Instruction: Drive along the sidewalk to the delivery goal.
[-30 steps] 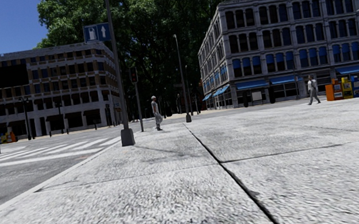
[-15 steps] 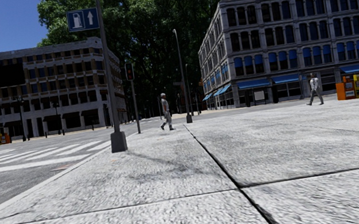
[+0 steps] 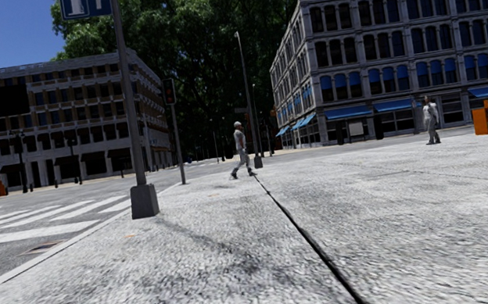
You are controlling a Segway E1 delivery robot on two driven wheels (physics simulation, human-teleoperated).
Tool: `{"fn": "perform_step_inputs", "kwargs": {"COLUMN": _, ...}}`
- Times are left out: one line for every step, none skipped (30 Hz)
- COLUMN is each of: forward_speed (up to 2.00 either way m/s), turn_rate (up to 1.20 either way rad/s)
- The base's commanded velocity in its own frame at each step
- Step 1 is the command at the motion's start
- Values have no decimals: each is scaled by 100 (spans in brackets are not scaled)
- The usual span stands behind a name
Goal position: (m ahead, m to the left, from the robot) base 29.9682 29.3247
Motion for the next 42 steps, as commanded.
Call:
{"fn": "perform_step_inputs", "kwargs": {"forward_speed": 200, "turn_rate": 0}}
{"fn": "perform_step_inputs", "kwargs": {"forward_speed": 200, "turn_rate": 0}}
{"fn": "perform_step_inputs", "kwargs": {"forward_speed": 200, "turn_rate": 0}}
{"fn": "perform_step_inputs", "kwargs": {"forward_speed": 200, "turn_rate": 0}}
{"fn": "perform_step_inputs", "kwargs": {"forward_speed": 200, "turn_rate": 0}}
{"fn": "perform_step_inputs", "kwargs": {"forward_speed": 200, "turn_rate": 0}}
{"fn": "perform_step_inputs", "kwargs": {"forward_speed": 200, "turn_rate": 0}}
{"fn": "perform_step_inputs", "kwargs": {"forward_speed": 200, "turn_rate": 0}}
{"fn": "perform_step_inputs", "kwargs": {"forward_speed": 200, "turn_rate": 0}}
{"fn": "perform_step_inputs", "kwargs": {"forward_speed": 200, "turn_rate": 0}}
{"fn": "perform_step_inputs", "kwargs": {"forward_speed": 200, "turn_rate": 0}}
{"fn": "perform_step_inputs", "kwargs": {"forward_speed": 200, "turn_rate": 0}}
{"fn": "perform_step_inputs", "kwargs": {"forward_speed": 200, "turn_rate": 0}}
{"fn": "perform_step_inputs", "kwargs": {"forward_speed": 200, "turn_rate": 0}}
{"fn": "perform_step_inputs", "kwargs": {"forward_speed": 200, "turn_rate": 0}}
{"fn": "perform_step_inputs", "kwargs": {"forward_speed": 200, "turn_rate": 0}}
{"fn": "perform_step_inputs", "kwargs": {"forward_speed": 200, "turn_rate": 0}}
{"fn": "perform_step_inputs", "kwargs": {"forward_speed": 200, "turn_rate": 0}}
{"fn": "perform_step_inputs", "kwargs": {"forward_speed": 200, "turn_rate": 0}}
{"fn": "perform_step_inputs", "kwargs": {"forward_speed": 200, "turn_rate": 0}}
{"fn": "perform_step_inputs", "kwargs": {"forward_speed": 200, "turn_rate": 0}}
{"fn": "perform_step_inputs", "kwargs": {"forward_speed": 200, "turn_rate": 0}}
{"fn": "perform_step_inputs", "kwargs": {"forward_speed": 200, "turn_rate": 0}}
{"fn": "perform_step_inputs", "kwargs": {"forward_speed": 200, "turn_rate": 0}}
{"fn": "perform_step_inputs", "kwargs": {"forward_speed": 200, "turn_rate": 0}}
{"fn": "perform_step_inputs", "kwargs": {"forward_speed": 200, "turn_rate": 0}}
{"fn": "perform_step_inputs", "kwargs": {"forward_speed": 200, "turn_rate": 0}}
{"fn": "perform_step_inputs", "kwargs": {"forward_speed": 200, "turn_rate": 0}}
{"fn": "perform_step_inputs", "kwargs": {"forward_speed": 200, "turn_rate": 0}}
{"fn": "perform_step_inputs", "kwargs": {"forward_speed": 200, "turn_rate": 0}}
{"fn": "perform_step_inputs", "kwargs": {"forward_speed": 200, "turn_rate": 0}}
{"fn": "perform_step_inputs", "kwargs": {"forward_speed": 200, "turn_rate": 0}}
{"fn": "perform_step_inputs", "kwargs": {"forward_speed": 200, "turn_rate": 0}}
{"fn": "perform_step_inputs", "kwargs": {"forward_speed": 200, "turn_rate": 0}}
{"fn": "perform_step_inputs", "kwargs": {"forward_speed": 200, "turn_rate": 0}}
{"fn": "perform_step_inputs", "kwargs": {"forward_speed": 200, "turn_rate": 0}}
{"fn": "perform_step_inputs", "kwargs": {"forward_speed": 200, "turn_rate": 0}}
{"fn": "perform_step_inputs", "kwargs": {"forward_speed": 200, "turn_rate": 0}}
{"fn": "perform_step_inputs", "kwargs": {"forward_speed": 200, "turn_rate": 0}}
{"fn": "perform_step_inputs", "kwargs": {"forward_speed": 200, "turn_rate": 0}}
{"fn": "perform_step_inputs", "kwargs": {"forward_speed": 200, "turn_rate": 0}}
{"fn": "perform_step_inputs", "kwargs": {"forward_speed": 200, "turn_rate": 10}}
